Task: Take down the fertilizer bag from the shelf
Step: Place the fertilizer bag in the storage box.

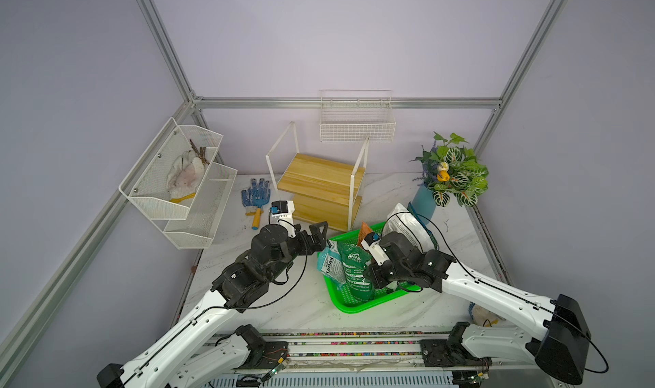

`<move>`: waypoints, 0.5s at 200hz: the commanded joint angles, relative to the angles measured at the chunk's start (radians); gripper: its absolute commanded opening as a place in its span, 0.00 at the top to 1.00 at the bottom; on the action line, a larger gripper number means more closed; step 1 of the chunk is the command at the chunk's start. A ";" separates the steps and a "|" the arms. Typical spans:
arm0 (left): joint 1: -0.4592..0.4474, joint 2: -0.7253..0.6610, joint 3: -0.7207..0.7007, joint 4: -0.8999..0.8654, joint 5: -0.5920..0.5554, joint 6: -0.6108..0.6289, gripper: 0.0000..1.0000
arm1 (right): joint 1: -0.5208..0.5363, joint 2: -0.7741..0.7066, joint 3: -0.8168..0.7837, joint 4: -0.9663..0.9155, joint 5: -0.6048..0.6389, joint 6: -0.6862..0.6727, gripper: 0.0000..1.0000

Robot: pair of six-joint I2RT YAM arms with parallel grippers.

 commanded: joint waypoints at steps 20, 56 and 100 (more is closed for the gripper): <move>0.007 -0.018 -0.062 -0.004 -0.030 0.016 0.00 | 0.029 0.003 -0.063 0.009 0.011 -0.024 1.00; 0.007 -0.013 -0.064 -0.005 -0.030 0.025 0.00 | 0.030 -0.023 -0.014 0.010 0.033 -0.011 0.79; 0.015 -0.020 -0.068 -0.012 -0.054 0.043 0.00 | 0.027 -0.094 0.219 -0.031 0.138 -0.026 0.45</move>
